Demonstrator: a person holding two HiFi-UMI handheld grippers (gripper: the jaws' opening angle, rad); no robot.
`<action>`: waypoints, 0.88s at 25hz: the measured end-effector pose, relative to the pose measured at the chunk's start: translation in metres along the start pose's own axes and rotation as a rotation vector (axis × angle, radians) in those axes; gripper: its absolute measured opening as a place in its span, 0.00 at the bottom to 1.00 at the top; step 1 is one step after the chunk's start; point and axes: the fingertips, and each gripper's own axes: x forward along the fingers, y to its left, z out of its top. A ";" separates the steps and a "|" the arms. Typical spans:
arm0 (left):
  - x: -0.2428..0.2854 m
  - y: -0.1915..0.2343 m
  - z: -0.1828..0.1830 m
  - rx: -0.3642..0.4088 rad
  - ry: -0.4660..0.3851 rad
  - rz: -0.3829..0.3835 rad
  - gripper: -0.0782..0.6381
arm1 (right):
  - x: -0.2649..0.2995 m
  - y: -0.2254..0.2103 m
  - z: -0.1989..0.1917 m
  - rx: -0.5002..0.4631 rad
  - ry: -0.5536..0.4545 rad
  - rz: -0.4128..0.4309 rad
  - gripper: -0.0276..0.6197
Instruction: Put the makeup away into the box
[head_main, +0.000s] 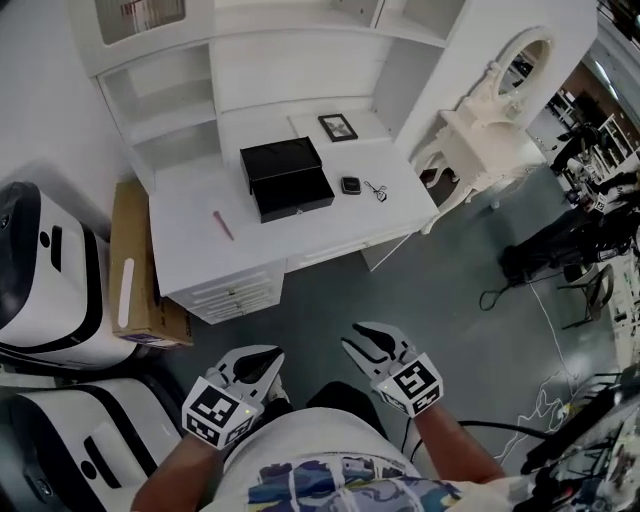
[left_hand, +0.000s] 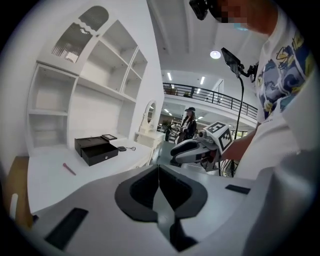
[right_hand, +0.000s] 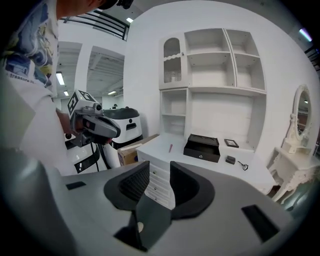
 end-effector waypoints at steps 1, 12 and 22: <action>-0.001 0.007 0.000 -0.006 -0.003 0.005 0.13 | 0.005 -0.003 0.001 0.002 0.005 0.000 0.27; 0.004 0.062 0.004 -0.058 -0.031 0.049 0.13 | 0.055 -0.079 0.001 -0.050 0.057 0.002 0.27; 0.057 0.120 0.058 -0.097 -0.029 0.204 0.13 | 0.116 -0.221 0.001 -0.061 0.091 0.076 0.28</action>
